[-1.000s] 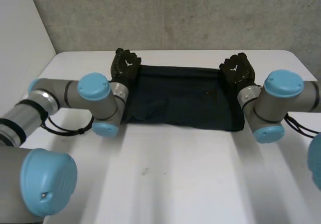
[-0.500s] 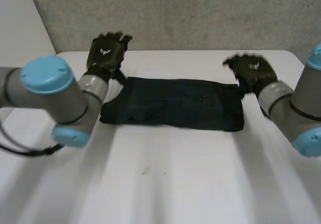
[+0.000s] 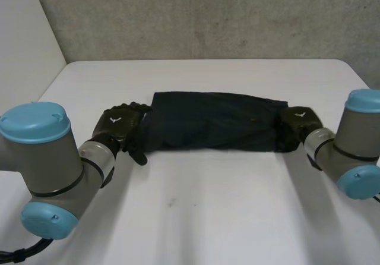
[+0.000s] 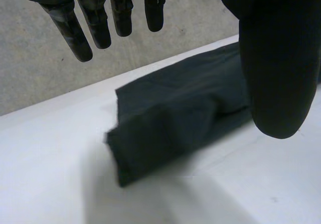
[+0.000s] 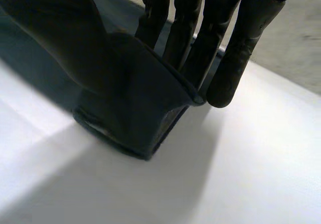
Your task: Fold the shorts.
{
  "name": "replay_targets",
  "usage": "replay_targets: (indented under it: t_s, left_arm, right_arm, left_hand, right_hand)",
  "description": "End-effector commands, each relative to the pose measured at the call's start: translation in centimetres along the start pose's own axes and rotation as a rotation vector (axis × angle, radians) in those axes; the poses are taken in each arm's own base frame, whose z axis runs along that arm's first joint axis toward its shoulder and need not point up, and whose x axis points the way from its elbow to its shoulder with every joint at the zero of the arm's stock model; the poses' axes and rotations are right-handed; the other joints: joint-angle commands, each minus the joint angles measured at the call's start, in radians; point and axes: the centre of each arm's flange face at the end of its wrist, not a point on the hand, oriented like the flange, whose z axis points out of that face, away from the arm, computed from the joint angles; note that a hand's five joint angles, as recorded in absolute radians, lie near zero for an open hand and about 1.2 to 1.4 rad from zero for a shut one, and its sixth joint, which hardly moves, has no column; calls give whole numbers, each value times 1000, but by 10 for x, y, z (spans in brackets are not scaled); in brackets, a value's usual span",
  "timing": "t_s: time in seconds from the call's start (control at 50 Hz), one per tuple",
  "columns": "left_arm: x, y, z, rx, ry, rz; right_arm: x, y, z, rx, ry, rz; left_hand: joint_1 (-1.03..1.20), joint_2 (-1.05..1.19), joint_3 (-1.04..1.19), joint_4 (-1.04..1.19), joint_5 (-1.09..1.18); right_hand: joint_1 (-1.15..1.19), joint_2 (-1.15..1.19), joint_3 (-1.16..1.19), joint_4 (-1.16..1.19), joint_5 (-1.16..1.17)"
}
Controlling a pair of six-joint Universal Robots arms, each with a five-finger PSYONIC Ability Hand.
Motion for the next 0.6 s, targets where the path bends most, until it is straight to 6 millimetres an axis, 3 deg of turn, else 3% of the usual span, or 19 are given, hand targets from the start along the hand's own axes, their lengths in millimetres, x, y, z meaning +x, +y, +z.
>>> replay_targets:
  t_s: [0.02,0.08,0.18,0.24,0.3,0.38,0.4,0.46,0.48,0.54,0.56,0.6]
  left_arm:
    - [-2,-8,-3,16,-10,0]
    - [-3,-17,-9,42,-14,0]
    - [-16,-35,-22,95,-47,-2]
    - [-17,-41,-27,118,-50,-1]
    - [-17,-51,-31,154,-50,2]
    - [-16,-63,-32,196,-49,7]
    - [-16,-66,-32,205,-49,8]
    - [-16,-81,-31,251,-53,9]
    - [-17,-85,-30,262,-56,7]
    - [-17,-97,-28,295,-57,5]
    - [-17,-100,-27,303,-57,5]
    - [-16,-107,-26,325,-53,5]
  right_arm:
    - [26,-26,-22,15,73,-73]
    - [39,-22,-27,-32,94,-158]
    - [65,-27,-37,-114,141,-457]
    - [61,-30,-37,-107,121,-588]
    - [44,-49,-33,-30,105,-719]
    - [-6,-76,-30,135,43,-809]
    - [-27,-85,-30,210,15,-835]
    - [-59,-93,-30,327,-34,-879]
    - [-82,-94,-31,398,-74,-913]
    - [-119,-84,-34,480,-166,-965]
    - [-143,-74,-37,521,-239,-992]
    - [-164,-62,-42,555,-318,-1014]
  left_hand:
    - [-10,-18,-30,-22,-37]
    - [-10,-18,-30,-22,-37]
    - [-10,-18,-30,-22,-37]
    - [-7,-15,-27,-19,-34]
    - [-7,-15,-27,-19,-34]
    - [-7,-15,-27,-19,-34]
    - [-7,-15,-27,-19,-34]
    - [-7,-15,-27,-19,-34]
    - [-7,-15,-27,-19,-34]
    - [-7,-15,-27,-19,-34]
    - [-7,-15,-27,-19,-34]
    - [-1,-9,-22,-13,-28]
  right_hand:
    - [490,239,240,207,300]
    - [490,239,240,207,300]
    - [490,239,240,207,300]
    - [490,239,240,207,300]
    - [490,239,240,207,300]
    - [490,239,240,207,300]
    - [490,239,240,207,300]
    - [490,239,240,207,300]
    - [490,239,240,207,300]
    - [490,239,240,207,300]
    - [490,239,240,207,300]
    - [490,239,240,207,300]
